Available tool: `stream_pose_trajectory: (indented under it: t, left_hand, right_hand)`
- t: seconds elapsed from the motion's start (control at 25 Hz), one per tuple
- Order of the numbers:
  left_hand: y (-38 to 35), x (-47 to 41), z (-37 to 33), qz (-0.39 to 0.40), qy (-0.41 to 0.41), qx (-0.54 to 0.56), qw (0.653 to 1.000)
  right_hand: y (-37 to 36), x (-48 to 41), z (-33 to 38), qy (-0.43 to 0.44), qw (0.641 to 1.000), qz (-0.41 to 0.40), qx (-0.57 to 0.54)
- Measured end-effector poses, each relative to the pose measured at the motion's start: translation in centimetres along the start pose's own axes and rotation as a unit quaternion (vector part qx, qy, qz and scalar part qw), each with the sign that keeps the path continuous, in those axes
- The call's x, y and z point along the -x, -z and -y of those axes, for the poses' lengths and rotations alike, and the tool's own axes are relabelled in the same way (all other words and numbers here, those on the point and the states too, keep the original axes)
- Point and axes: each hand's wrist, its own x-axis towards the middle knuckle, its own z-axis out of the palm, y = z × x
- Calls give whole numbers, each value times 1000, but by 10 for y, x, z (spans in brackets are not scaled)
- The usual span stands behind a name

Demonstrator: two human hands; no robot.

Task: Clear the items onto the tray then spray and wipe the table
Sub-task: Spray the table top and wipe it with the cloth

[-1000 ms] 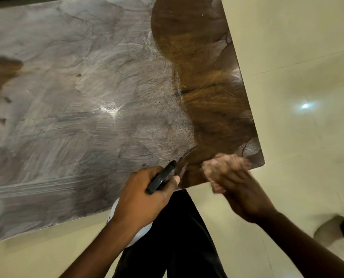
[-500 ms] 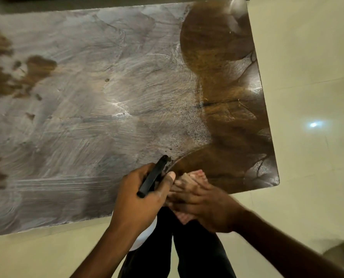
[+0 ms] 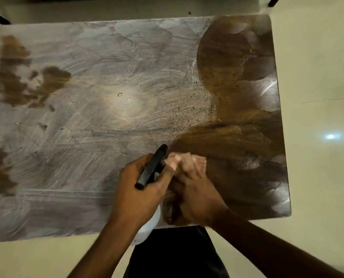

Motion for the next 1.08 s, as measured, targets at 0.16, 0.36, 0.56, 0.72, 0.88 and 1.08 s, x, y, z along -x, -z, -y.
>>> stream_pose_trajectory:
  t: [0.16,0.36,0.56,0.72,0.88,1.08]
  left_hand:
    - [0,-22,-10,-4,2,2,1000]
    - [-8,-37,-24,-13,-2,-22,1000]
    - [-11,-51,-41,-21,16,-1,1000]
    - [-10,-64,-53,-37,-5,11,999]
    - [-9,-72,-56,-65,9,24,998]
    - [-8,-78,-56,-67,25,40,997]
  right_hand:
    - [43,15,-94,348,918,135,137]
    - [108,-57,-185,-99,991,-86,22]
    - [71,-108,-74,-244,953,-159,-82]
    - [53,-66,-56,296,954,40,9]
    - [107,-114,-166,302,942,103,103]
    - [158,-177,-223,-162,979,-118,-26]
